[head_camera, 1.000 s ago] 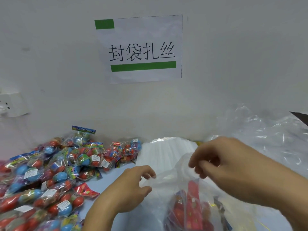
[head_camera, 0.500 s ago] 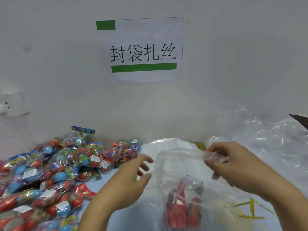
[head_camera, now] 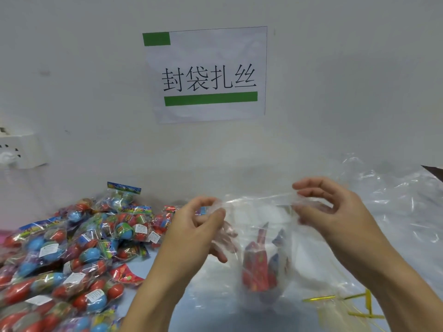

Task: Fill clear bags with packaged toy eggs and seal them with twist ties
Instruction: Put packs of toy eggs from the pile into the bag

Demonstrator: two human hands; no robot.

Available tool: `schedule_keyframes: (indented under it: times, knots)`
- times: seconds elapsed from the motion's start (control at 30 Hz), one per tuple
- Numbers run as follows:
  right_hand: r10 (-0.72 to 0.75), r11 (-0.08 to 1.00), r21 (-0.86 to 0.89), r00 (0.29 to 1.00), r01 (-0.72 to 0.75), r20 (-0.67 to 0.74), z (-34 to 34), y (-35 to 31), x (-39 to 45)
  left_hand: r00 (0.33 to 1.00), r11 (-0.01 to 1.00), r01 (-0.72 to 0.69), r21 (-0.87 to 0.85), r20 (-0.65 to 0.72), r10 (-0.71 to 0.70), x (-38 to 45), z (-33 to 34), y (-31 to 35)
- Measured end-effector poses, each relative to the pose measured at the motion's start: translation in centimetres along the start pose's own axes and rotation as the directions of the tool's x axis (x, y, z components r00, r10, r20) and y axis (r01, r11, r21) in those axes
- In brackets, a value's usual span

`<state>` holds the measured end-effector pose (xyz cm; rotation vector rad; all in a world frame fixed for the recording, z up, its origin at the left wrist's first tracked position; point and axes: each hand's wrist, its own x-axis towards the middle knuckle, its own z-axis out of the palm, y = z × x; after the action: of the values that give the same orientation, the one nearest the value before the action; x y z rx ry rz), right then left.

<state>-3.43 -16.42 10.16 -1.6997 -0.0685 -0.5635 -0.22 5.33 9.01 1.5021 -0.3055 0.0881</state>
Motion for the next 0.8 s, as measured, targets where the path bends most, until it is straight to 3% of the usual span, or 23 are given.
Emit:
schedule_keyframes:
  times: [0.1, 0.4, 0.63, 0.8]
  knots:
    - [0.04, 0.997, -0.063, 0.999, -0.039, 0.013, 0.0, 0.6, 0.0, 1.0, 1.0, 0.028, -0.005, -0.008, -0.028, 0.1, 0.0, -0.6]
    - [-0.053, 0.997, -0.054, 0.998, 0.051, -0.043, 1.0, 0.8, -0.3, 0.992, 0.998, 0.013, -0.055, -0.125, -0.019, 0.6, 0.0, -1.4]
    - [-0.111, 0.992, 0.035, 0.969, 0.121, -0.221, 1.0, 0.5, 0.0, 1.0, 1.0, 0.025, 0.013, 0.011, -0.025, 0.4, -0.8, -0.6]
    - [0.038, 0.996, 0.085, 0.975, -0.019, -0.219, 0.7, 1.2, 0.2, 0.999, 0.999, 0.034, -0.028, 0.028, -0.033, 0.6, -0.9, -1.5]
